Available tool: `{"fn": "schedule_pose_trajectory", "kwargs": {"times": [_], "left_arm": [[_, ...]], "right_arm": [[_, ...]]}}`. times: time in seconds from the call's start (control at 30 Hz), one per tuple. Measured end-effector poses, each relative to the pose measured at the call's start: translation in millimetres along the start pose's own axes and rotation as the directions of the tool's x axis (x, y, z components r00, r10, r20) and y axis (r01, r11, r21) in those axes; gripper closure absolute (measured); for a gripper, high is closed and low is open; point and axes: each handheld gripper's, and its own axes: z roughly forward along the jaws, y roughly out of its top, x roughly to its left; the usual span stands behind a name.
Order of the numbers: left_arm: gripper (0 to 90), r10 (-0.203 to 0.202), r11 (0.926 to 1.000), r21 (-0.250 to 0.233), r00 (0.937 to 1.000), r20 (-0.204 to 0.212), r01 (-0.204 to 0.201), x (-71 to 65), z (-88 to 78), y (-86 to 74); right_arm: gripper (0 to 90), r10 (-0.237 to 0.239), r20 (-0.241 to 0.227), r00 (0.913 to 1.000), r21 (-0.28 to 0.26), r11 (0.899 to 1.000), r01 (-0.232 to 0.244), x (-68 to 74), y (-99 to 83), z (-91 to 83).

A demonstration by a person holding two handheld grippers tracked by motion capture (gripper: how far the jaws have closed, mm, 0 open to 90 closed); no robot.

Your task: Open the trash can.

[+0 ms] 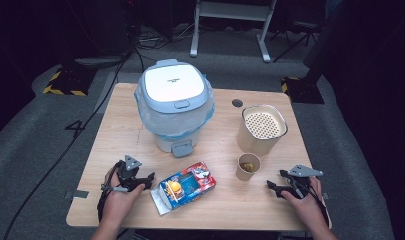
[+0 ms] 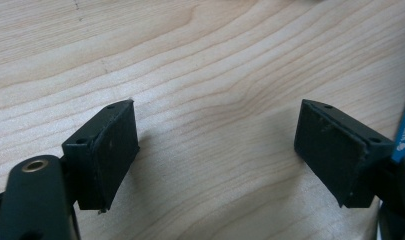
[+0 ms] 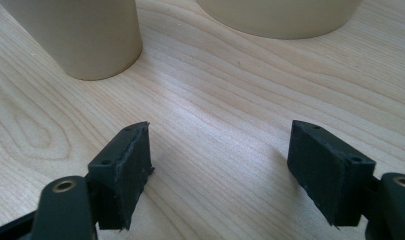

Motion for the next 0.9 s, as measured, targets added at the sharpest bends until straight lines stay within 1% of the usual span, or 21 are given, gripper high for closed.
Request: {"fn": "schedule_pose_trajectory", "kwargs": {"times": [0.1, 0.2, 0.27, 0.3, 0.33, 0.37, 0.4, 0.43, 0.47, 0.5, 0.53, 0.57, 0.6, 0.63, 0.67, 0.7, 0.8, 0.83, 0.87, 0.9], "left_arm": [[26.1, 0.002, 0.9999, -0.011, 1.0, -0.005, -0.002, 3.0, -0.3, 0.4], [30.2, 0.006, 0.9999, -0.014, 1.0, 0.0, -0.006, 4.6, -0.1, 1.0], [33.4, 0.017, 0.9998, 0.004, 0.9998, 0.013, -0.017, 7.1, -1.6, 3.6], [37.0, 0.016, 0.9998, 0.012, 0.9996, 0.024, -0.017, 8.1, -3.3, 5.3], [39.3, 0.021, 0.9997, 0.009, 0.9993, 0.03, -0.021, 8.8, -4.2, 6.4], [39.4, 0.031, 0.9995, -0.006, 0.9988, 0.038, -0.031, 9.5, -5.4, 7.9], [39.7, 0.031, 0.9995, -0.006, 0.9988, 0.038, -0.031, 9.5, -5.4, 7.9], [39.6, 0.076, 0.9971, -0.012, 0.9951, 0.063, -0.076, 9.8, -8.3, 13.1], [39.7, 0.076, 0.9971, -0.012, 0.9951, 0.063, -0.076, 9.8, -8.3, 13.1], [39.9, 0.098, 0.9951, -0.02, 0.9926, 0.071, -0.097, 9.1, -11.0, 16.2], [39.9, 0.113, 0.9933, -0.036, 0.9895, 0.09, -0.11, 8.5, -13.7, 19.2], [40.2, 0.135, 0.9897, -0.063, 0.983, 0.124, -0.128, 7.4, -19.6, 25.6], [40.5, 0.135, 0.9897, -0.063, 0.983, 0.124, -0.128, 7.4, -19.6, 25.6], [41.1, 0.149, 0.987, -0.082, 0.9783, 0.144, -0.138, 7.1, -25.0, 31.6], [41.7, 0.149, 0.987, -0.082, 0.9783, 0.144, -0.138, 7.1, -25.0, 31.6], [41.7, 0.156, 0.9859, -0.085, 0.9762, 0.151, -0.144, 7.0, -27.4, 34.7], [43.1, 0.175, 0.9814, -0.107, 0.9725, 0.154, -0.159, 7.1, -35.4, 44.9], [43.2, 0.181, 0.9791, -0.122, 0.9709, 0.157, -0.163, 7.3, -38.6, 48.6], [43.2, 0.178, 0.9787, -0.132, 0.9698, 0.166, -0.158, 7.1, -41.7, 52.2], [44.2, 0.179, 0.9766, -0.152, 0.966, 0.186, -0.152, 7.0, -47.0, 59.6]], "right_arm": [[25.7, 0.0, 0.0, 1.0, 0.0, 1.0, 0.0, -0.1, 0.0, 0.0], [25.7, 0.0, 0.0, 1.0, 0.0, 1.0, 0.0, 0.0, 0.0, 0.0], [26.0, -0.001, 0.0, 1.0, -0.001, 1.0, 0.001, 0.2, 0.0, -0.1], [26.4, -0.001, 0.001, 1.0, -0.001, 1.0, 0.001, 0.5, -0.1, -0.2], [26.4, -0.001, 0.001, 1.0, -0.002, 1.0, 0.001, 0.5, -0.2, -0.2], [26.4, 0.0, -0.001, 1.0, -0.001, 1.0, 0.0, 0.3, -0.1, -0.2], [26.5, -0.001, -0.003, 1.0, -0.001, 1.0, 0.001, 0.1, -0.1, -0.2], [26.5, -0.005, -0.006, 1.0, -0.002, 1.0, 0.005, -0.4, 0.0, 0.0], [26.5, -0.005, -0.006, 1.0, -0.002, 1.0, 0.005, -0.4, 0.0, 0.0], [26.9, -0.012, -0.016, 0.9998, -0.003, 1.0, 0.012, -1.6, 0.0, 0.1], [26.9, -0.012, -0.016, 0.9998, -0.003, 1.0, 0.012, -1.6, 0.0, 0.1], [27.4, -0.015, -0.023, 0.9996, -0.003, 1.0, 0.014, -2.7, 0.0, -0.1], [27.4, -0.015, -0.023, 0.9996, -0.003, 1.0, 0.014, -2.7, 0.0, -0.1], [27.4, -0.015, -0.023, 0.9996, -0.004, 1.0, 0.015, -2.7, 0.0, 0.0], [27.4, -0.015, -0.023, 0.9996, -0.004, 1.0, 0.015, -2.7, 0.0, 0.0], [27.4, -0.014, -0.022, 0.9997, -0.004, 1.0, 0.014, -2.6, 0.0, 0.0], [27.4, -0.015, -0.022, 0.9997, -0.004, 1.0, 0.015, -2.6, 0.0, 0.0], [27.4, -0.015, -0.022, 0.9997, -0.004, 1.0, 0.015, -2.6, 0.0, 0.0], [27.4, -0.015, -0.022, 0.9997, -0.004, 1.0, 0.015, -2.6, 0.0, 0.0], [27.4, -0.014, -0.022, 0.9997, -0.004, 1.0, 0.014, -2.6, 0.0, 0.0]]}}
